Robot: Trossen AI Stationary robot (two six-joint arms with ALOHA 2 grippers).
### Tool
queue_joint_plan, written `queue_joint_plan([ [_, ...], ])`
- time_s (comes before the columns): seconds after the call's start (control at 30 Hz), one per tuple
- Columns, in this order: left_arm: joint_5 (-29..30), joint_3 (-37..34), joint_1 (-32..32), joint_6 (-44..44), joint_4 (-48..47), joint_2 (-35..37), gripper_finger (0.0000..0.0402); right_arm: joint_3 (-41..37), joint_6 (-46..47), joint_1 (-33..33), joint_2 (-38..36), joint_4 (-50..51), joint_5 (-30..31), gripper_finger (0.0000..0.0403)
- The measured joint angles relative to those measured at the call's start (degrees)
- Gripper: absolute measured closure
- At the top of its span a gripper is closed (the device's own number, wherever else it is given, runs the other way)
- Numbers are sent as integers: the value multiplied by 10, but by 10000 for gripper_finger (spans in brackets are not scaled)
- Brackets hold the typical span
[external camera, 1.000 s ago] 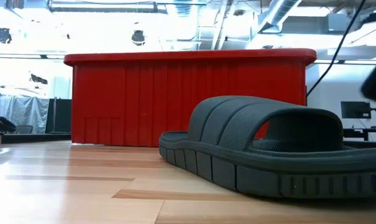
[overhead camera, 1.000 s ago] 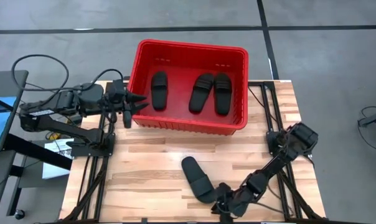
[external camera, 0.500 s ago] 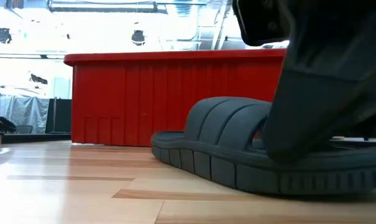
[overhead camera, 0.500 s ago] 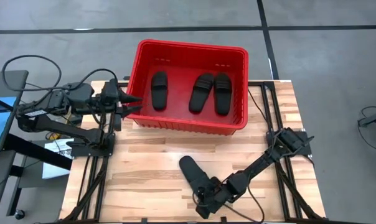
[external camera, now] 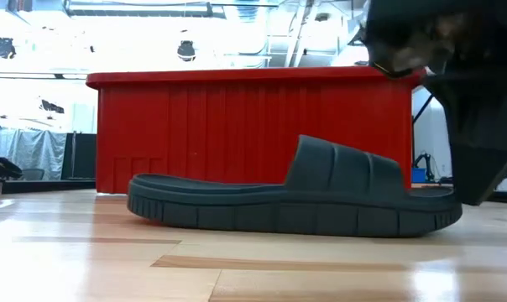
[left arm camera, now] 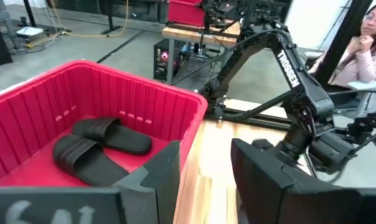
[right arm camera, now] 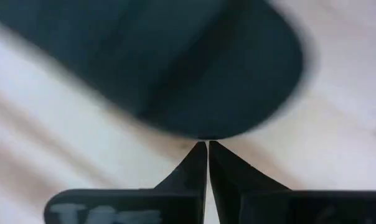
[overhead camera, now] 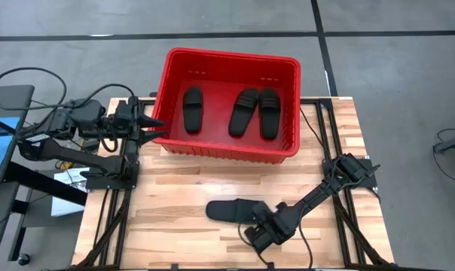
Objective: Pick and place slides into bin
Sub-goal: Put the black slide into the red bin
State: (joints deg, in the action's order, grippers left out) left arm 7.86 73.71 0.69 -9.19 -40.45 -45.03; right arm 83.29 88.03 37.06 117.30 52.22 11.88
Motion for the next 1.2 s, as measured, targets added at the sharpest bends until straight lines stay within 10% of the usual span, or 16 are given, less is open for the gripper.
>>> queue_joint_plan([
  [0.63,0,0,0,0,-10,1,269,0,275,-13,0,118,77,383],
  [1.0,-2,0,0,0,-10,1,269,21,160,-8,-9,-87,78,401],
  [1.2,-16,0,0,0,-10,1,269,20,91,-35,-8,-88,-39,402],
])
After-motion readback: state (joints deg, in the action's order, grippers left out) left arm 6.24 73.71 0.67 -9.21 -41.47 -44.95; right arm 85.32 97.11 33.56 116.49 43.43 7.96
